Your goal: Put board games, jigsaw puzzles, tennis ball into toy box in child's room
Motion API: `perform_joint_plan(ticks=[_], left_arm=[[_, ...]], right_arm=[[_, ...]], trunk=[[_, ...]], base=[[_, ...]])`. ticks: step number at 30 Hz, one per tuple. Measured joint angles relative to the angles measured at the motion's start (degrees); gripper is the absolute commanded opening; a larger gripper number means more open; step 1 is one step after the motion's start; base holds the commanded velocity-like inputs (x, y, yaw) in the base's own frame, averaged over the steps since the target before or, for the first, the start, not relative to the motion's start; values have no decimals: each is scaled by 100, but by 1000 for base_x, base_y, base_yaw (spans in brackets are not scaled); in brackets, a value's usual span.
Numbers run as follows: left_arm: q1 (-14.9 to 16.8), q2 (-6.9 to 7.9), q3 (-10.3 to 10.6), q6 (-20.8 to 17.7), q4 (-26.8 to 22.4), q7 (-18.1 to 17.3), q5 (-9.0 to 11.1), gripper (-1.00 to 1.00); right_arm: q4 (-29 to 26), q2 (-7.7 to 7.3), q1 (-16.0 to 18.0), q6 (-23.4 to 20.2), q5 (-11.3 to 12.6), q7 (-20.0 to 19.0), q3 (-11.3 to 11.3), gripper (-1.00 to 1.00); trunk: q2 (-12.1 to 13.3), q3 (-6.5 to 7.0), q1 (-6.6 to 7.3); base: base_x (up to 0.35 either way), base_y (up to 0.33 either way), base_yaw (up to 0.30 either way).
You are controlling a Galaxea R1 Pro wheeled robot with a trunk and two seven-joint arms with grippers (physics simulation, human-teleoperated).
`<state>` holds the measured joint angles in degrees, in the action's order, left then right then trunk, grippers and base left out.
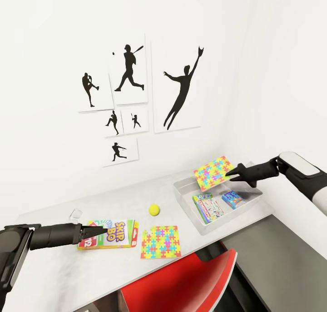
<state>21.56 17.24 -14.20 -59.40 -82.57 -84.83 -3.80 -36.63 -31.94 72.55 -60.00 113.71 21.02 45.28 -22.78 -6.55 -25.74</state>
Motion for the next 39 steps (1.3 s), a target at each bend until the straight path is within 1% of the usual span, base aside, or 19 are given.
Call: perform_joint_plan(ticks=[5, 9, 12, 14, 17, 20, 23, 29, 32, 34, 39], left_arm=[[0, 4, 0, 0, 0, 0, -1, 100], [0, 5, 0, 0, 0, -1, -1, 100], [0, 6, 0, 0, 0, 0, -1, 100], [0, 7, -3, 0, 0, 0, -1, 100], [0, 8, -1, 0, 0, -2, -1, 100], [0, 8, -12, 0, 0, -3, 3, 100], [0, 8, -28, 0, 0, -9, 5, 100], [0, 15, -35, 0, 0, -246, -22, 100], [0, 16, -35, 0, 0, -312, -30, 100], [0, 17, -39, 0, 0, -329, -33, 100], [0, 18, -93, 0, 0, -340, -40, 100]], right_arm=[[-64, -45, -15, 0, 14, -1, -2, -100], [-49, 15, -15, 0, 17, -1, 11, -100], [-43, 32, -16, 0, 11, 0, 137, -100], [-45, 49, -16, 0, 13, 0, 265, -100], [-38, 128, -16, 0, 24, -2, 359, -100], [-24, 189, -14, 0, 36, -1, 392, -100], [-23, 210, -15, 0, 38, 0, 406, -100], [-15, 223, -15, 0, 39, 0, 435, -100], [-9, 224, -16, 0, 32, -1, 638, -100], [8, 227, -16, 0, 72, 0, 752, -100], [52, 228, -16, 0, 207, 1, 842, -100]], trunk=[[0, 0, 0], [0, 0, 0], [0, 0, 0], [0, 0, 0], [0, 0, 0], [0, 0, 0], [0, 0, 0], [0, 0, 0], [0, 0, 0], [0, 0, 0], [0, 0, 0]], base=[[0, 0, 0], [0, 0, 0], [0, 0, 0], [0, 0, 0], [0, 0, 0], [0, 0, 0], [0, 0, 0], [0, 0, 0], [0, 0, 0], [0, 0, 0], [0, 0, 0]])
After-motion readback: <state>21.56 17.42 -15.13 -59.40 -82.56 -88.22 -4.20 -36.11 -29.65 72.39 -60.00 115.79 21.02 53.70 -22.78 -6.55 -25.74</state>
